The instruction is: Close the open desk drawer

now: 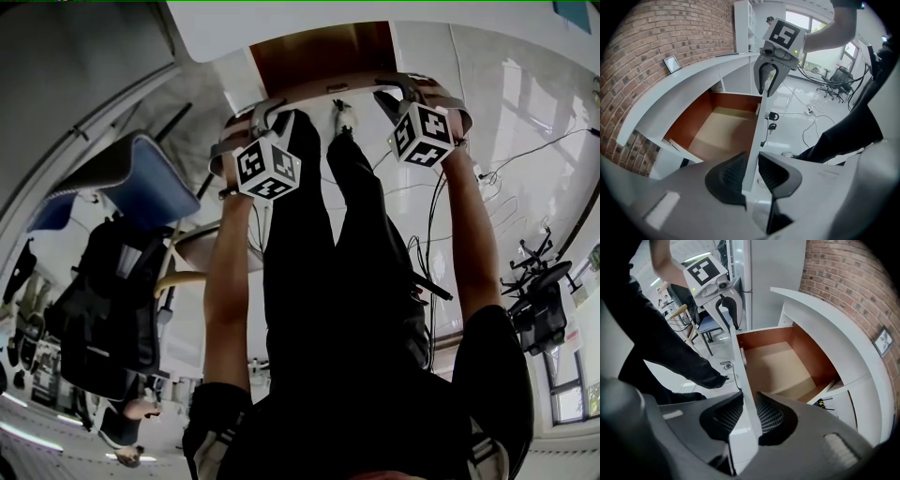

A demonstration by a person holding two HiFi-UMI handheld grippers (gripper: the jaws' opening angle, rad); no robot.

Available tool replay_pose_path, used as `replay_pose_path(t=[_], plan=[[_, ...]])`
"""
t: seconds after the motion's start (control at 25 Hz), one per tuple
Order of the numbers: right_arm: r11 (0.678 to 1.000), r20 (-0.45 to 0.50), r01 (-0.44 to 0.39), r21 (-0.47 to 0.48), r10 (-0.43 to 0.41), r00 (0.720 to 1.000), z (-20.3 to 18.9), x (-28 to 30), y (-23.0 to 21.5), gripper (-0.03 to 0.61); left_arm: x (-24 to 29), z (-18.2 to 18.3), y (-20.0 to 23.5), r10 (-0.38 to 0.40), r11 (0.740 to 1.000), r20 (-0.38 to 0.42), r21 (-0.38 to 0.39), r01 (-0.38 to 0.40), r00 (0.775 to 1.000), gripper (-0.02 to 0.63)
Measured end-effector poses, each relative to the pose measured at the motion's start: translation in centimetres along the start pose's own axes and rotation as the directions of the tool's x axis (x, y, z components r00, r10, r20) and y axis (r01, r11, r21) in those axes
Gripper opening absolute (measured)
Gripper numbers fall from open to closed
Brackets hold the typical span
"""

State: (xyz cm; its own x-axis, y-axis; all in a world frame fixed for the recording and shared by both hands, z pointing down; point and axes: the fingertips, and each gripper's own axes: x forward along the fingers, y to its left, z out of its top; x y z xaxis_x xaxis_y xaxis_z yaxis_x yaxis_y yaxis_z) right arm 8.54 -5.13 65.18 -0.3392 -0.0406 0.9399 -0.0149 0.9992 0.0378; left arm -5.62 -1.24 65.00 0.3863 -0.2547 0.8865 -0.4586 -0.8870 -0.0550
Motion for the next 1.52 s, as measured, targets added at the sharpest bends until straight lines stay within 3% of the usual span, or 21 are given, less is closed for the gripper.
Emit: replay_pose_path(t=[1.28,1.52], plan=[[0.991,0.016,0.130,-0.010,-0.130,0.991,2.4,0.5,-6.8,0.089,0.3,1.1,7.8,0.127,0.992,-0.006,-0.004,-0.127,0.992,0.114],[0.981,0.012,0.191,-0.008,-0.191,0.981,2.6,0.5,-7.9,0.089,0.3,1.3,8.8,0.169,0.985,0.001,-0.019,-0.169,0.986,0.117]])
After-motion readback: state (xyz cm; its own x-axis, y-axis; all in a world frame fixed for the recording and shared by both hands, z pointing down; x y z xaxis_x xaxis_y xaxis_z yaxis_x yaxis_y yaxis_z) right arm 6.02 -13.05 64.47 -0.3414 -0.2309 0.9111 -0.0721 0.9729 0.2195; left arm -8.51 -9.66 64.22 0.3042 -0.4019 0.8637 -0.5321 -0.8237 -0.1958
